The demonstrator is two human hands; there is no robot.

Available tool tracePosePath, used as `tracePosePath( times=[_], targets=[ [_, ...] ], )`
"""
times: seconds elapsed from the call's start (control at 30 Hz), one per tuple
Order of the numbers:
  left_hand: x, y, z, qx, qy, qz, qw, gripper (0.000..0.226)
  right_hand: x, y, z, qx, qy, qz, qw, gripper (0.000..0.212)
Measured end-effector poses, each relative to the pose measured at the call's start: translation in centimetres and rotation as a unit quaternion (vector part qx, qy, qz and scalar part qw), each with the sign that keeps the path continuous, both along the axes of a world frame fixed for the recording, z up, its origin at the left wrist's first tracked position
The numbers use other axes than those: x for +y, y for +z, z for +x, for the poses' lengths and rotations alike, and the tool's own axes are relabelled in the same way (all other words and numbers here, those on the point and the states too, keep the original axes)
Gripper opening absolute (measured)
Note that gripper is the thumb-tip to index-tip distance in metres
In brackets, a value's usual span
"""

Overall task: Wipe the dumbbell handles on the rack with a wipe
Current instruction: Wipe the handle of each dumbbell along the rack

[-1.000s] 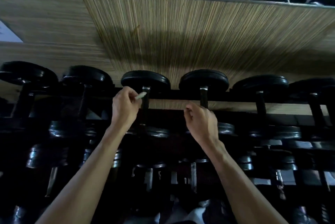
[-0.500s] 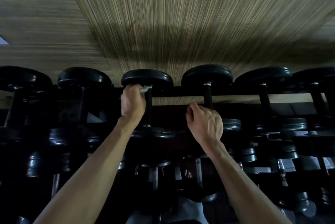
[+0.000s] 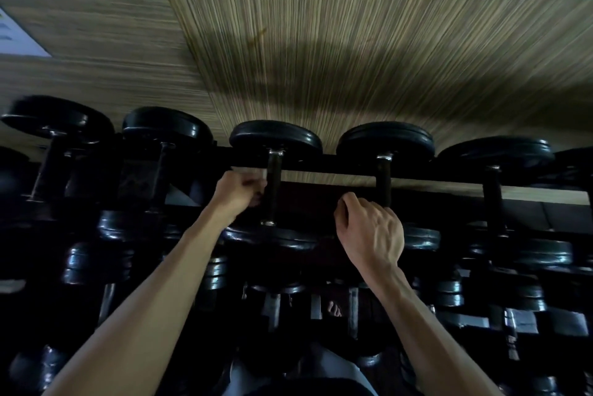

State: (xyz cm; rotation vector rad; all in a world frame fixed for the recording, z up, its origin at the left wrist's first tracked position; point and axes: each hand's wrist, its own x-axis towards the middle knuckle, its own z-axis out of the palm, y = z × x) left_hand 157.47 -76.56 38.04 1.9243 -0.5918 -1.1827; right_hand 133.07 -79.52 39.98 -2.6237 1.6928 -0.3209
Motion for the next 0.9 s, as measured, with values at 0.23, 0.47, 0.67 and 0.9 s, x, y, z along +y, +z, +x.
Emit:
tracePosePath(
  times=[0.23,0.47,0.67,0.9],
  targets=[
    [-2.5,1.5,-0.2,0.096,0.054,-0.039,0.993,0.020,0.0,-0.1,0.1,-0.002,0.005,-0.002,1.000,0.015],
    [0.3,2.3,-0.8,0.076,-0.050,0.023,0.996,0.022,0.0,0.1,0.2,0.006,0.005,0.000,1.000,0.015],
    [-1.9,3.1,-1.2,0.082,0.046,-0.010,0.995,0.021,-0.1,0.1,0.3,0.001,0.005,0.003,1.000,0.014],
    [1.2,1.7,-0.7,-0.216,-0.162,0.104,0.957,0.030,-0.1,0.1,0.2,0.000,0.017,-0.011,1.000,0.014]
  ],
)
